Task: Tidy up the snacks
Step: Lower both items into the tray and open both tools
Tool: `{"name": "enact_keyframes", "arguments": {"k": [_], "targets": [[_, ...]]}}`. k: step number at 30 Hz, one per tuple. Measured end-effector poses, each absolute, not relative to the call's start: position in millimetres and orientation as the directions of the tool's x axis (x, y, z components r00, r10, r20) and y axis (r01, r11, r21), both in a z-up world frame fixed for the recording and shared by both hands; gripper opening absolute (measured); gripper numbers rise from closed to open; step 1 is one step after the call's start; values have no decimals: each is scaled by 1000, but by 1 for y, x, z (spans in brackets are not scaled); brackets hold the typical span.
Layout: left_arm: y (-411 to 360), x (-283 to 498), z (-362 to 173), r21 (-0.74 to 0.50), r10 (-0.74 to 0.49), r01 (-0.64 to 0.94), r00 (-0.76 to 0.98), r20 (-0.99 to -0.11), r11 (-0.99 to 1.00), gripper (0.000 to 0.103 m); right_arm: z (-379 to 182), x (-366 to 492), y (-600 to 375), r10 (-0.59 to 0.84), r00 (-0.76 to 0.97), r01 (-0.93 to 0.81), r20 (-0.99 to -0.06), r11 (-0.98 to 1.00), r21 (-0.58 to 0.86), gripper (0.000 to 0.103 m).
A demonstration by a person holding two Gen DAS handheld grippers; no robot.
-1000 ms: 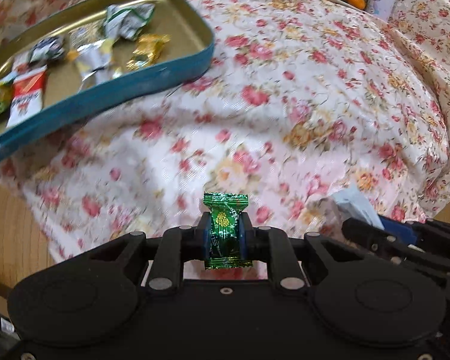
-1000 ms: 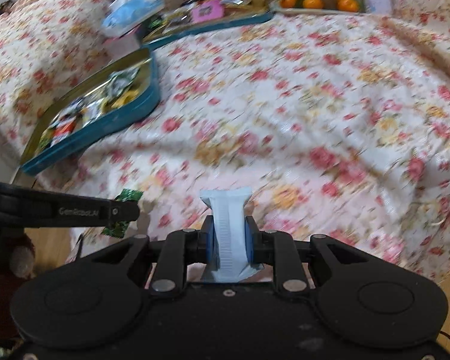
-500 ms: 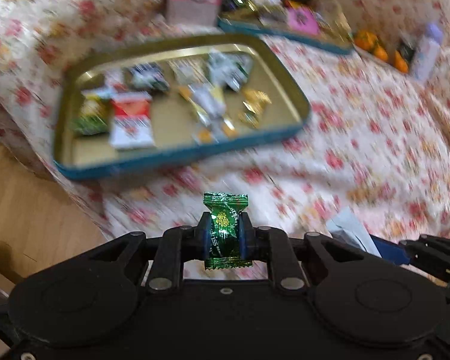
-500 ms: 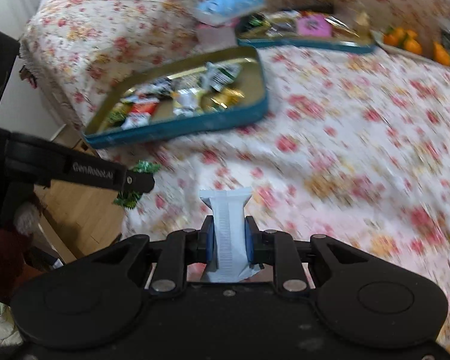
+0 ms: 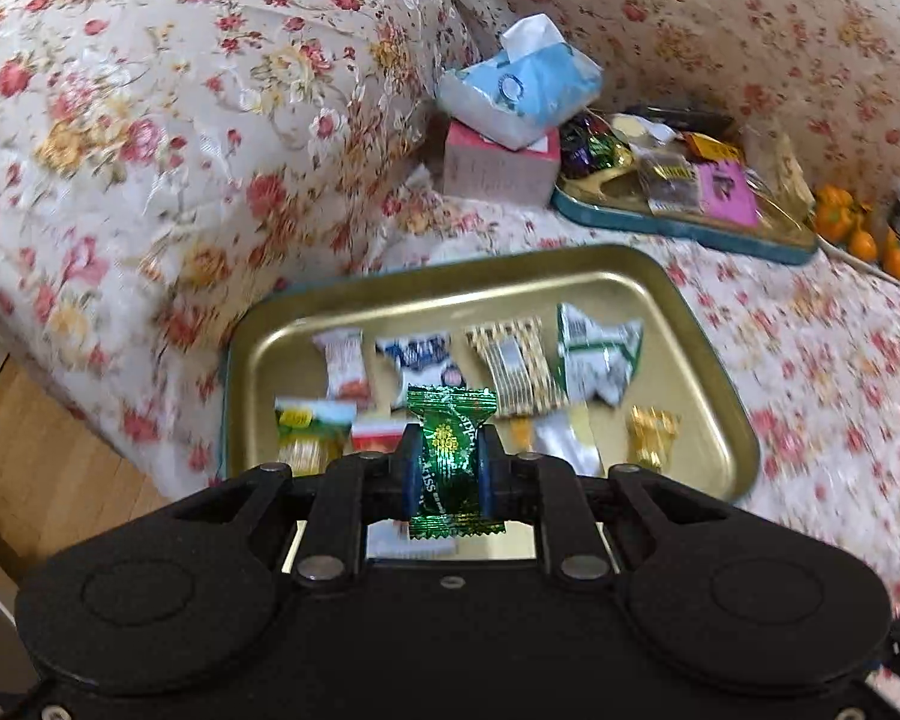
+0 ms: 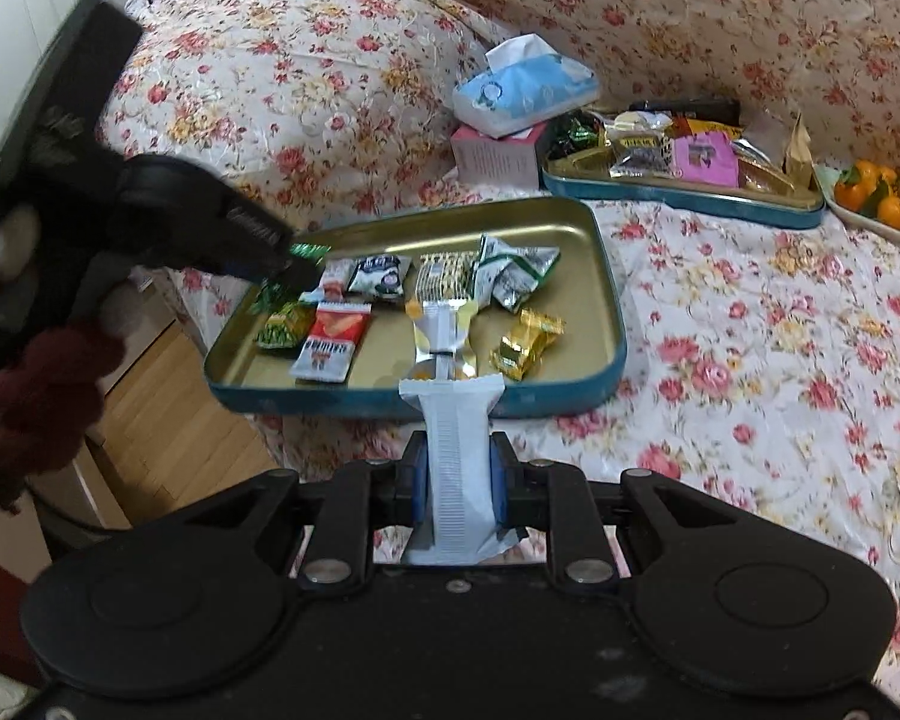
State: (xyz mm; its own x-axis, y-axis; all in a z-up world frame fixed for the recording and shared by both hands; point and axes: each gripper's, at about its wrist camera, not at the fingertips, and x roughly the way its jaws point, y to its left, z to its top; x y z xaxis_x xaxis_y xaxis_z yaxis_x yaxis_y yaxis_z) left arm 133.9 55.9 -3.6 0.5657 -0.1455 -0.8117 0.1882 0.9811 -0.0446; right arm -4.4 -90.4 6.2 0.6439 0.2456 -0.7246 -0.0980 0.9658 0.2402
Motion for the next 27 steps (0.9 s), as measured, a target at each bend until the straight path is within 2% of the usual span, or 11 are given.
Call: {"name": "enact_keyframes", "arguments": {"k": [14,27], "targets": [[47,160,-45,-97,-197,227,477,-857,969,24,11,26,-99,155,673,-25,-723,982,187,22],[60,159,-52,-190,-293,262,445,-846,946,26,2,62,-93,109,682,19,-723,986,166,22]]}}
